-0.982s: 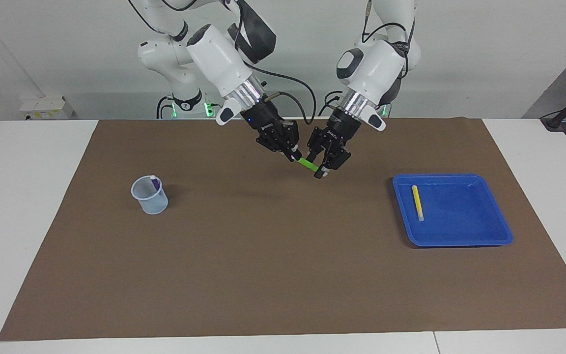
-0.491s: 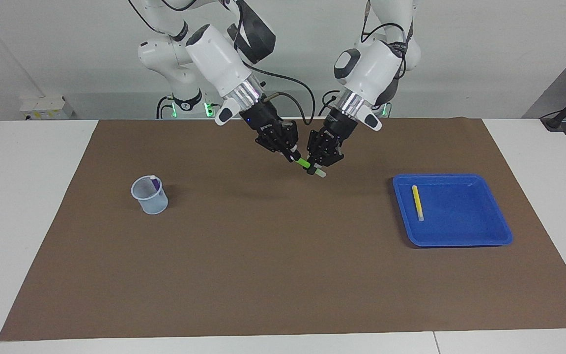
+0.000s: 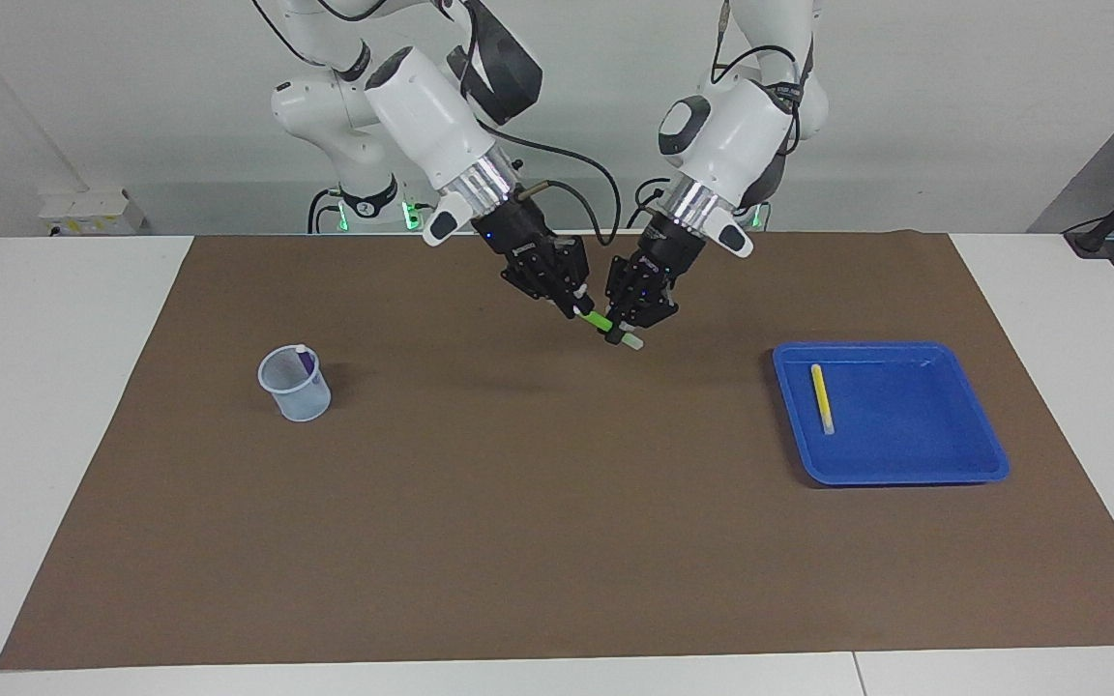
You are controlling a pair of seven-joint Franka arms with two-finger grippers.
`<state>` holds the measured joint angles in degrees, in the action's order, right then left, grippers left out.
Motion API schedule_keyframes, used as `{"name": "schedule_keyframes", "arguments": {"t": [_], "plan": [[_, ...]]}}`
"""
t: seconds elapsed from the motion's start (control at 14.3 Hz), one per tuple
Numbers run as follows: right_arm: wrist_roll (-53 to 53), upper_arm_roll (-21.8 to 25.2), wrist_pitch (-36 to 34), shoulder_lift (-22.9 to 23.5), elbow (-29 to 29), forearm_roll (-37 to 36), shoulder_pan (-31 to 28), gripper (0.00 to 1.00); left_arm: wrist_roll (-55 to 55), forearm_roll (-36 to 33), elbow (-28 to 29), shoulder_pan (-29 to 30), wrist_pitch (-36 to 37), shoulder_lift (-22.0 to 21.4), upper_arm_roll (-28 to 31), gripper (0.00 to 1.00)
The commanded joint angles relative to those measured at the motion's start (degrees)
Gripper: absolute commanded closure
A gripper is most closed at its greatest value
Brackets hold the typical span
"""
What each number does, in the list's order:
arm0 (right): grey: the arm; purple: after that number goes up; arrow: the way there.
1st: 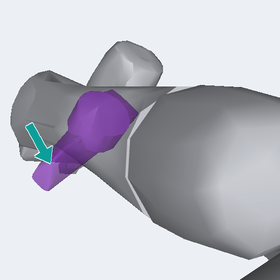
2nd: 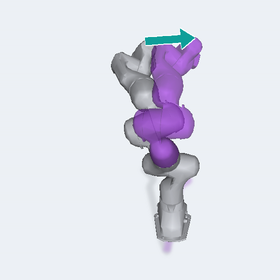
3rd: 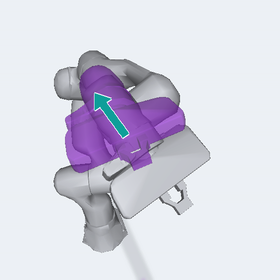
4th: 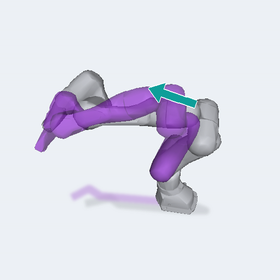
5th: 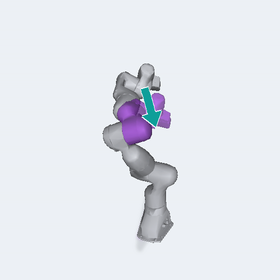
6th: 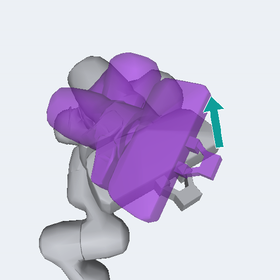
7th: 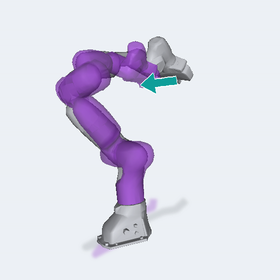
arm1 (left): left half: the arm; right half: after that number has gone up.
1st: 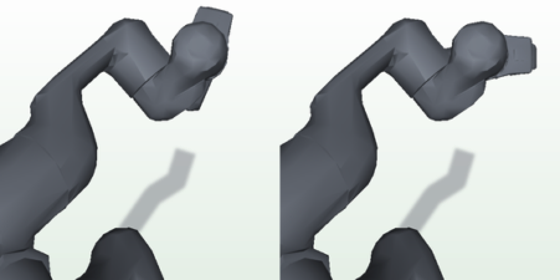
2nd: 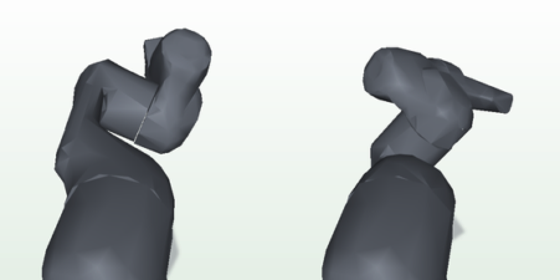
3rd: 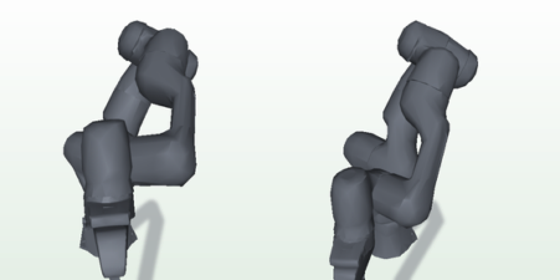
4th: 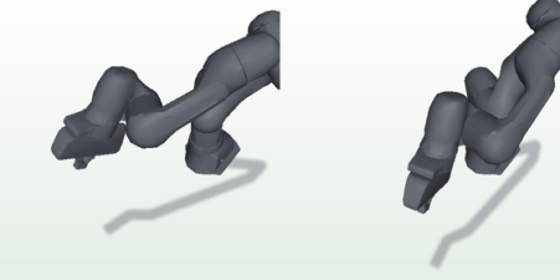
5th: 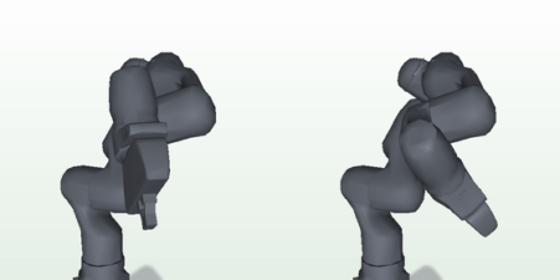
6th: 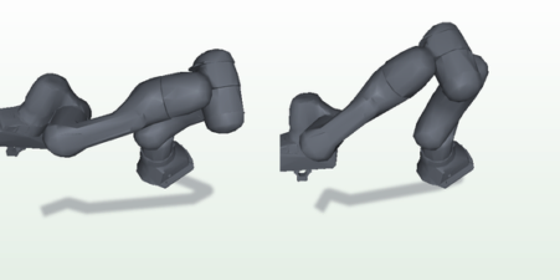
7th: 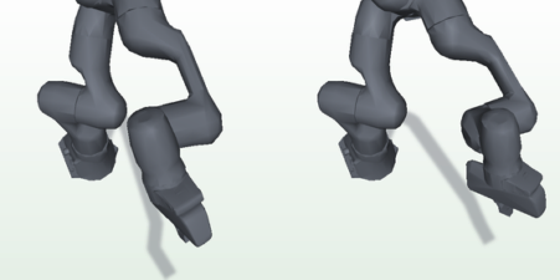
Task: Right arm passes pens to left for tray arrangement
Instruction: 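Carry the green pen to the tray with the left gripper while the right gripper returns, then lower the green pen into the tray beside the yellow pen and release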
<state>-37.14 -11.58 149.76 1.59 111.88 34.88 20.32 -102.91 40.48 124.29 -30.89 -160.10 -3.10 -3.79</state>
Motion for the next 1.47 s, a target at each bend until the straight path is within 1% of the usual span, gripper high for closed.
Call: {"name": "schedule_keyframes", "arguments": {"t": [0.0, 0.14, 0.35, 0.42, 0.49, 0.56, 0.63, 0.7, 0.77, 0.91, 1.12, 1.26, 1.4], "plan": [[2.15, 0.06, -2.53, -1.32, 0.71, 1.07, -1.24, 0.00, 4.72, 0.74, 0.51, 0.21, 0.48, -0.68, 0.36, 1.00], [8.19, 0.15, -7.17, -1.50, 0.70, 0.28, -4.39, 0.00, 11.37, 0.74, 0.42, 1.61, 4.43, -1.11, 0.36, 1.00], [22.34, 0.24, -17.53, -2.64, 0.79, -0.59, -10.01, 0.00, 24.47, 0.74, -0.01, 5.47, 13.29, -1.82, 0.45, 1.00], [24.90, 0.24, -22.45, -3.25, 0.88, -3.56, -12.03, 0.00, 29.91, 0.57, -0.54, 7.05, 16.98, -1.99, 0.62, 1.00], [27.10, 0.24, -27.19, -3.78, 0.88, -9.24, -13.88, 0.00, 36.23, 0.56, -0.98, 8.64, 21.54, -2.34, 0.88, 1.00], [29.47, 0.15, -30.46, -4.13, 0.88, -16.00, -14.60, 0.00, 41.34, 0.22, -1.24, 11.09, 25.59, -2.61, 0.89, 1.00], [32.11, 0.15, -32.41, -4.57, 0.97, -21.46, -15.04, 0.00, 46.52, -0.13, -1.86, 13.46, 29.46, -2.70, 0.89, 1.00], [34.57, 0.15, -33.91, -4.84, 1.23, -25.09, -15.65, 0.00, 51.79, -2.05, -2.04, 15.05, 32.71, -3.05, 0.97, 1.00], [36.25, 0.15, -35.40, -5.36, 1.75, -26.95, -16.70, 0.00, 56.28, -5.99, -2.04, 16.98, 35.53, -3.14, 0.98, 1.00], [40.63, 0.15, -37.26, -6.07, 2.81, -30.55, -19.77, 0.00, 65.42, -13.20, -2.74, 19.71, 40.98, -3.49, 1.06, 1.00], [52.48, 0.06, -36.30, -6.07, 4.91, -36.01, -24.70, 0.00, 82.38, -19.45, -3.44, 25.51, 46.53, -3.32, 1.06, 1.00], [59.00, -0.02, -33.94, -5.90, 7.55, -37.69, -28.12, 0.00, 91.44, -24.37, -3.44, 28.41, 48.03, -2.96, 1.06, 1.00], [62.01, -0.03, -32.08, -5.81, 9.22, -37.69, -29.28, 0.00, 98.05, -28.33, -3.44, 30.53, 48.04, -2.61, 1.06, 1.00]]}}
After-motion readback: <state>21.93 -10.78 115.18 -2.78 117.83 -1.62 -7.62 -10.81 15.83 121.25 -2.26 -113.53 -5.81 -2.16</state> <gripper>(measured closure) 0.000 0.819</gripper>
